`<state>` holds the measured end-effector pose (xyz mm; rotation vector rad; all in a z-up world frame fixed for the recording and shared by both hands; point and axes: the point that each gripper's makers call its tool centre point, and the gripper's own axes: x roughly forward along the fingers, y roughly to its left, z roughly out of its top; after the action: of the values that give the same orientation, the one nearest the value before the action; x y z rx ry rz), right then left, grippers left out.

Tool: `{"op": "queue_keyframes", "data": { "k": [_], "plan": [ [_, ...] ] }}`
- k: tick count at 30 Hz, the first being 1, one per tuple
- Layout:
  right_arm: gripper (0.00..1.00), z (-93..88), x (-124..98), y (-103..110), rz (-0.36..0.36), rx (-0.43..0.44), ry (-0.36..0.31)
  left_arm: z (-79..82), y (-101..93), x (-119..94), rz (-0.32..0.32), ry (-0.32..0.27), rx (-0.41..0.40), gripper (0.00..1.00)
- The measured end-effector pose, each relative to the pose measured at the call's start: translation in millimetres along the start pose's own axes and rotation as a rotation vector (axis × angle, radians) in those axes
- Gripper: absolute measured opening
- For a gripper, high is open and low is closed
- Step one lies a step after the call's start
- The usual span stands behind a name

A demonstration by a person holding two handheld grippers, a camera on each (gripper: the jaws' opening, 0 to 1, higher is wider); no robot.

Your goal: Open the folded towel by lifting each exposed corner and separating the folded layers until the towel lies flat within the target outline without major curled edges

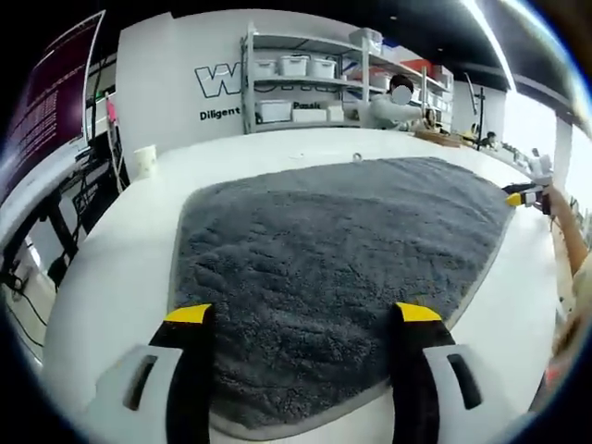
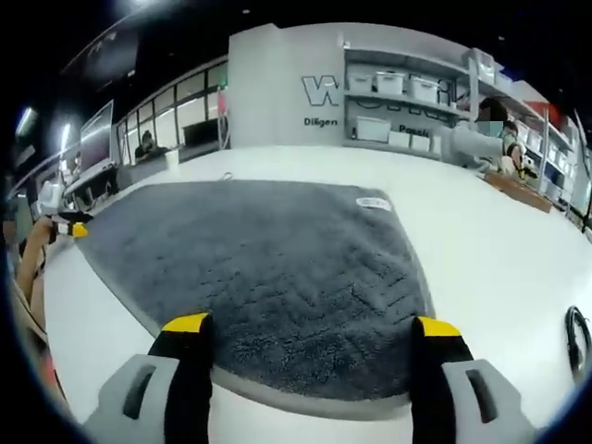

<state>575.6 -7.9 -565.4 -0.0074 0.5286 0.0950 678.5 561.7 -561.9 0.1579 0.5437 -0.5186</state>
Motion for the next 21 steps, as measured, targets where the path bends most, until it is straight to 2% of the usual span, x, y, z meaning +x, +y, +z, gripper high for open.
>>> {"op": "queue_keyframes", "data": {
  "k": [9, 15, 19, 21],
  "plan": [
    [0.87, -1.6, -4.4, 0.7, 0.001, 0.003, -0.023, -0.1, 1.8, -1.4, -0.014, -0.028, 0.006, 0.76],
    [0.94, -2.0, -9.0, 5.4, 0.027, 0.016, -0.010, -1.3, 2.2, -5.1, -0.024, -0.052, 0.009, 0.76],
    [0.94, -4.3, -18.7, -2.4, -0.017, 0.035, 0.025, -2.1, 1.9, -15.6, -0.024, -0.050, -0.010, 0.82],
    [0.96, -2.0, -25.4, -8.4, -0.045, 0.043, 0.010, -2.4, 4.3, -24.1, -0.009, -0.054, -0.015, 0.84]
  ]
}}
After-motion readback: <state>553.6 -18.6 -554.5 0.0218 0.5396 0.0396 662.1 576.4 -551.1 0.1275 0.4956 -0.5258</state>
